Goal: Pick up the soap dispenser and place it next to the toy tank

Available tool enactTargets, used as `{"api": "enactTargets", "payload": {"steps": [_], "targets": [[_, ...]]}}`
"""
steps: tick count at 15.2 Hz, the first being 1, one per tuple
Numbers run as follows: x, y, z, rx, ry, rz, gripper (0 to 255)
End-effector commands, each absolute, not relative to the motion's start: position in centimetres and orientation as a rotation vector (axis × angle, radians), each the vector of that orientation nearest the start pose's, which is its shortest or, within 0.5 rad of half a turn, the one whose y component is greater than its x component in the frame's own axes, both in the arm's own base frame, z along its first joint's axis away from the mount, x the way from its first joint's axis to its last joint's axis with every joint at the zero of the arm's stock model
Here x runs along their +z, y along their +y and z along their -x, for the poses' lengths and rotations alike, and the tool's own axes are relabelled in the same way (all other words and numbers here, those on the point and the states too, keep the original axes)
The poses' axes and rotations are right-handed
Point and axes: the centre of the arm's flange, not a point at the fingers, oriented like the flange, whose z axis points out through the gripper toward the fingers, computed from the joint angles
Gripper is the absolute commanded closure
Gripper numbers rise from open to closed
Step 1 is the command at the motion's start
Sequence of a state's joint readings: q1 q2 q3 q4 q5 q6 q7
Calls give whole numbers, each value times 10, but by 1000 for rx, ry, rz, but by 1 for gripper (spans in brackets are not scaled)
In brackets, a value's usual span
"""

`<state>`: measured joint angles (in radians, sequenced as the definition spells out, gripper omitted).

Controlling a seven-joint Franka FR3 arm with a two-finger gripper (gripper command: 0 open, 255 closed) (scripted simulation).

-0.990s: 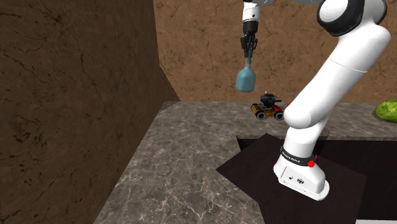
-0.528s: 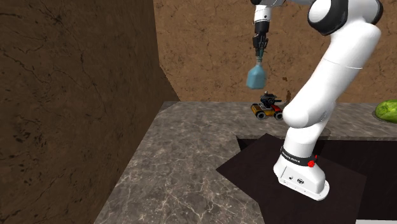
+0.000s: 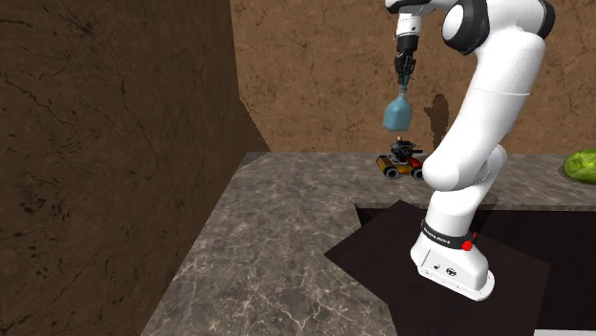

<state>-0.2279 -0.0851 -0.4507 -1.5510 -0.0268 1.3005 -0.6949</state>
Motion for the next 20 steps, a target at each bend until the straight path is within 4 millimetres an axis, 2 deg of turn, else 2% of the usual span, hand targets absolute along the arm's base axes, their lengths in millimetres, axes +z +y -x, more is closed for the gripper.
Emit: {"api": "enactTargets", "payload": {"steps": [1,20], "targets": [[643,-329,-379,193,-26,3018,255],[542,-329,-379,193,-26,3018,255]]}}
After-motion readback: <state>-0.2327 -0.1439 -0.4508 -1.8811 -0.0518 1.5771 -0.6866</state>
